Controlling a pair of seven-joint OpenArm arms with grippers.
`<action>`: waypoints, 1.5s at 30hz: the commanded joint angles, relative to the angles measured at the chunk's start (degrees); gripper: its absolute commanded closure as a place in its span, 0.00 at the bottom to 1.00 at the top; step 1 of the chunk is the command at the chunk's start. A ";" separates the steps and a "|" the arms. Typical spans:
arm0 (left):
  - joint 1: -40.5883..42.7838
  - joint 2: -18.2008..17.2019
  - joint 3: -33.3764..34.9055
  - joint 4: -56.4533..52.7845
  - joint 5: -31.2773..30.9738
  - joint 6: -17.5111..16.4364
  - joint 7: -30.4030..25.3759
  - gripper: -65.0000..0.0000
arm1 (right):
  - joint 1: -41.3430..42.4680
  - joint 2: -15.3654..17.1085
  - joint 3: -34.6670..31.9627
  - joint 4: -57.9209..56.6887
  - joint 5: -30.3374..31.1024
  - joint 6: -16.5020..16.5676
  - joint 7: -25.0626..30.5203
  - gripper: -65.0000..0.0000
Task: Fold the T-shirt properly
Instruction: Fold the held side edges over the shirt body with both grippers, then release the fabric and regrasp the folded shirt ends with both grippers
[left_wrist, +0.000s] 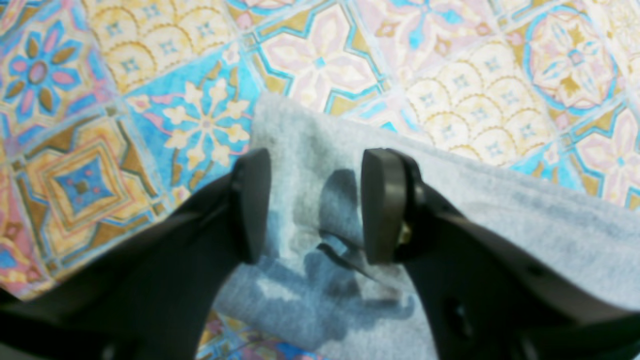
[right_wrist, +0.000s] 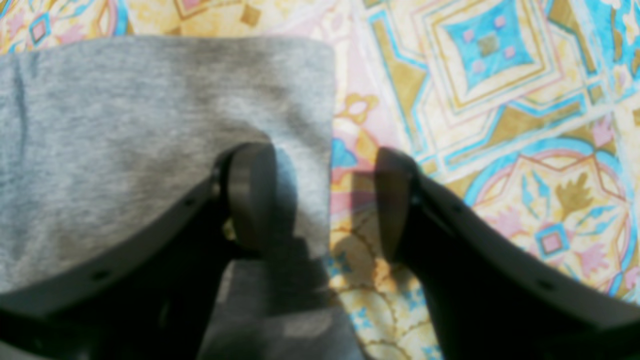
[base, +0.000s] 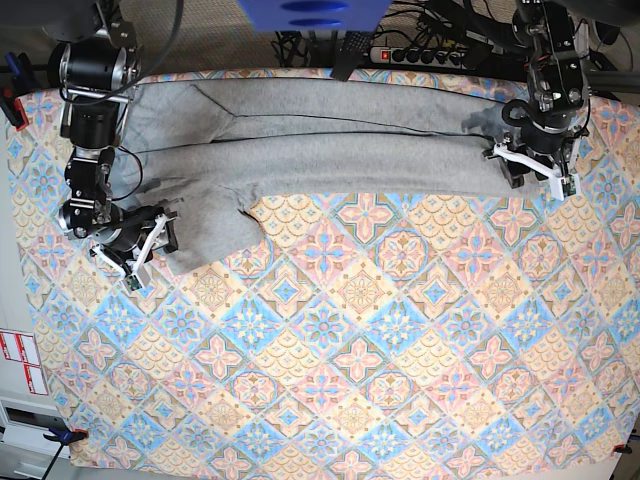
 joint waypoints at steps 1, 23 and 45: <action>-0.02 -0.67 -0.16 1.12 -0.30 -0.06 -1.12 0.54 | 0.89 0.74 -0.15 0.77 0.43 0.17 0.27 0.51; -0.46 2.40 -9.39 1.82 -0.39 -0.06 -1.38 0.55 | -7.03 0.74 -7.62 14.40 0.96 0.17 -0.35 0.98; -0.46 2.49 -9.83 1.64 -0.39 -0.06 -1.47 0.55 | -39.91 0.74 0.65 54.93 1.04 0.17 -4.83 0.99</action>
